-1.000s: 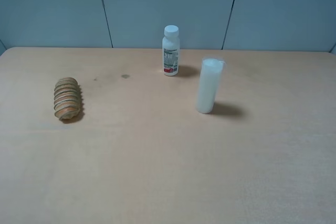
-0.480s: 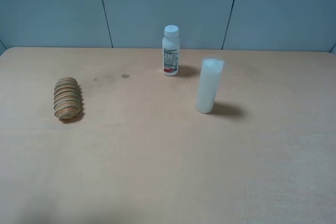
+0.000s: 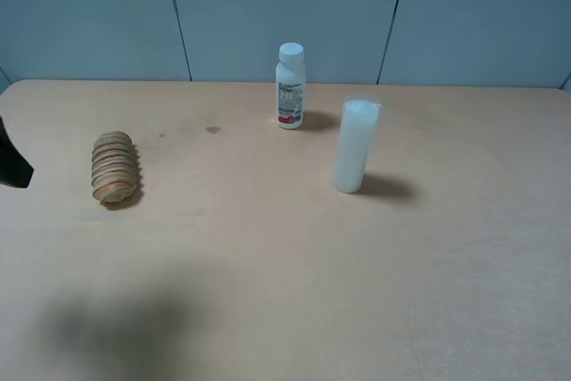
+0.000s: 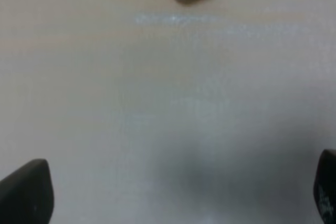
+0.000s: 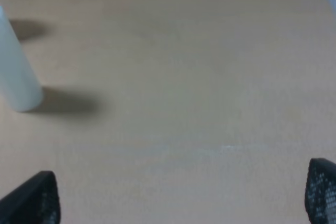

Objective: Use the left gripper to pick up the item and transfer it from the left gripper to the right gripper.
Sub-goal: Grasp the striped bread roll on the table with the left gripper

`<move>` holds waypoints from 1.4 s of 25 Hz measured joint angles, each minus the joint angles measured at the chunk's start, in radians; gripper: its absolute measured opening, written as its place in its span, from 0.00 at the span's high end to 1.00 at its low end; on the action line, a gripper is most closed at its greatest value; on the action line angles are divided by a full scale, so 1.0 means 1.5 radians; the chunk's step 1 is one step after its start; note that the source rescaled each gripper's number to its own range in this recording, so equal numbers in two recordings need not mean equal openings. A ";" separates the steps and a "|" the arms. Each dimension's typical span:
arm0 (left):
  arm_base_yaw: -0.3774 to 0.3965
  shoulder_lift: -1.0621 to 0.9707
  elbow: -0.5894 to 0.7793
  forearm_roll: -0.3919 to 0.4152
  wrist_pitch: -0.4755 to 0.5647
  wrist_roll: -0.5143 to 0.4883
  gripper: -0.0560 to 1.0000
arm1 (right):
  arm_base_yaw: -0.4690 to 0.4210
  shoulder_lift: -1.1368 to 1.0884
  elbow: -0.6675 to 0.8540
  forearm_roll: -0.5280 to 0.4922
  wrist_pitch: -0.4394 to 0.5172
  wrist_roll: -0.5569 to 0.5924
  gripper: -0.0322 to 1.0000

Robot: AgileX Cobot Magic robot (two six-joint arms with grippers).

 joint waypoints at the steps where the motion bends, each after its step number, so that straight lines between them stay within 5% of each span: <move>1: 0.000 0.026 -0.006 0.000 -0.006 0.000 0.00 | 0.000 0.000 0.000 0.000 0.000 0.000 0.00; 10: -0.013 0.222 -0.088 0.007 -0.037 -0.008 0.00 | 0.000 0.000 0.000 0.000 0.000 0.000 0.00; 19: -0.075 0.354 -0.091 0.040 -0.134 -0.088 0.00 | 0.000 0.000 0.000 0.000 0.000 0.000 0.00; 35: -0.078 0.493 -0.091 0.038 -0.280 -0.120 0.00 | 0.000 0.000 0.000 0.000 0.000 0.000 0.00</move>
